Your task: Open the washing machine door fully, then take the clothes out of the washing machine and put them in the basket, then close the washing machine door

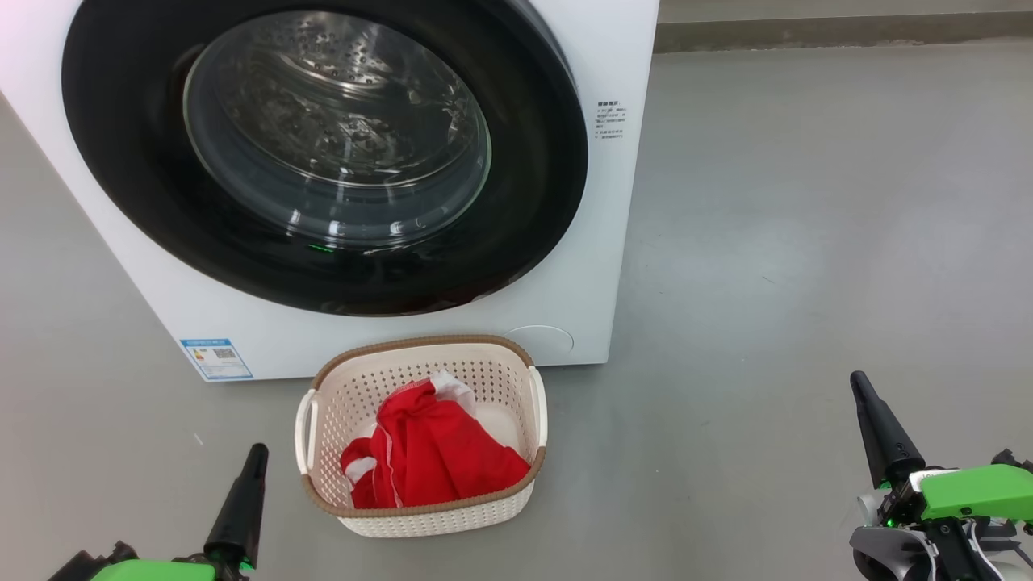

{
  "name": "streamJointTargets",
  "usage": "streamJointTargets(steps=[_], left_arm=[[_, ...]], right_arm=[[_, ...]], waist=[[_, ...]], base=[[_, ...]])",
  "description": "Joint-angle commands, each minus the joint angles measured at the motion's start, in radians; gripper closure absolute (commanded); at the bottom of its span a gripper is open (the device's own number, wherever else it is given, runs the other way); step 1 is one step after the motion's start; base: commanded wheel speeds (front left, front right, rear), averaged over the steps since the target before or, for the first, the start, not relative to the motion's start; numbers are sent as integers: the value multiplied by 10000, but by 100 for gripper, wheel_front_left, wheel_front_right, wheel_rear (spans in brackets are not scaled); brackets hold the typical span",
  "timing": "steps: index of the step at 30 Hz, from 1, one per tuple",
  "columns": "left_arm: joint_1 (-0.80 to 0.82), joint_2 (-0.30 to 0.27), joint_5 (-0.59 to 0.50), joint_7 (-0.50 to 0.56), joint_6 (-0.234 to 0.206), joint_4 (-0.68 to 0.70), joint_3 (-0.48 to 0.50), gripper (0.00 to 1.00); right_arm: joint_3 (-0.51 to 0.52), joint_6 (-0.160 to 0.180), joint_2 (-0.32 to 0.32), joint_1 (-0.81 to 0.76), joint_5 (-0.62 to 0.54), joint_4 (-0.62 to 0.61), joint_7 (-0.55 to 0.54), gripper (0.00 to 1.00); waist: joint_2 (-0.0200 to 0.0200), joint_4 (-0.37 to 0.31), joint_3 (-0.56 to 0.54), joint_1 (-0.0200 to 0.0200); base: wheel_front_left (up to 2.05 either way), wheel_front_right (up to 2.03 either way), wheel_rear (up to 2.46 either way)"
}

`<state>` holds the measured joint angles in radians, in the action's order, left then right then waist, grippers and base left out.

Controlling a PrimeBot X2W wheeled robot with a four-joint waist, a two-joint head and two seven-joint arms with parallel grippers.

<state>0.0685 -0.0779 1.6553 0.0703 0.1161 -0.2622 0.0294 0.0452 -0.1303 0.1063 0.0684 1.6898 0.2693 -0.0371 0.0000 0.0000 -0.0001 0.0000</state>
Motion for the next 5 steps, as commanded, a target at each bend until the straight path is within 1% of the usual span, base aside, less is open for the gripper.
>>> streamJointTargets(steps=[1, 5], left_arm=[[428, -88, -51, 37, 90, 200, 359, 100], [428, -83, -56, 42, 90, 200, 365, 100]], right_arm=[[-196, -4, 95, 424, -56, -240, -55, 100], [-189, -4, 90, 425, -62, -239, -61, 100]], waist=[[0, 0, 0, 0], [0, 0, 0, 0]], base=[[0, 0, 0], [0, 0, 0]])
